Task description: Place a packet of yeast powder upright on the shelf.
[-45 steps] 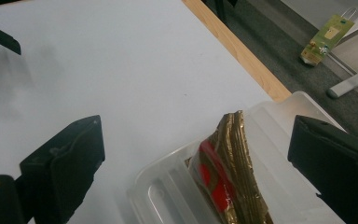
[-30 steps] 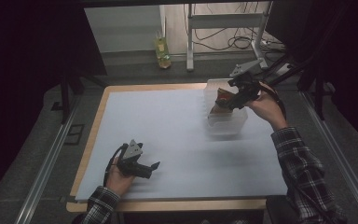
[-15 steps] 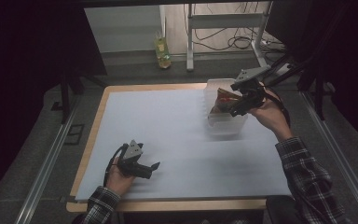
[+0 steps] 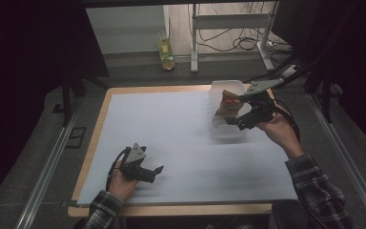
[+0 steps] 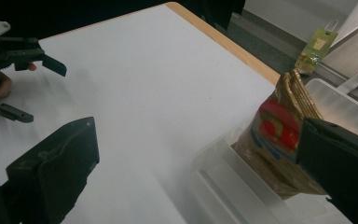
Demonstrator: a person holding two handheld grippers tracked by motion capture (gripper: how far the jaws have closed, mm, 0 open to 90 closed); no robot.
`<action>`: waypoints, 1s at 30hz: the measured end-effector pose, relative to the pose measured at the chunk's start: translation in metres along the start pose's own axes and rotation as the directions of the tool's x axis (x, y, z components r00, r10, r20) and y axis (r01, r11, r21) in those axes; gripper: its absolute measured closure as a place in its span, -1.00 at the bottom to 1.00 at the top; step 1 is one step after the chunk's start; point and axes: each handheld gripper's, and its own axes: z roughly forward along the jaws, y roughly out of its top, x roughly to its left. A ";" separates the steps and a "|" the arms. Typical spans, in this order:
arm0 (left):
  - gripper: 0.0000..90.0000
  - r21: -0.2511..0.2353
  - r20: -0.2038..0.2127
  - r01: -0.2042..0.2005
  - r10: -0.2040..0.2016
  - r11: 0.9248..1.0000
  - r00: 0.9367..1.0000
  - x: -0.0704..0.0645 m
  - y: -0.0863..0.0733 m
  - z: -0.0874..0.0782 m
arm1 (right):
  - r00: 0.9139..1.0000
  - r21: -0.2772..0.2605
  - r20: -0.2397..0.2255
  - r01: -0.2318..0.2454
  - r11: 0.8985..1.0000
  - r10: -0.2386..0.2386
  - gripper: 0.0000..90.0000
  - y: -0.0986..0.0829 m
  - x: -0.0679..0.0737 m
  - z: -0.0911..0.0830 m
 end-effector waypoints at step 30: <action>-1.00 0.006 0.004 -0.003 0.003 1.000 1.000 0.000 0.000 0.000 | 1.000 0.004 -0.011 0.021 1.000 -0.021 -1.00 -0.035 0.034 0.003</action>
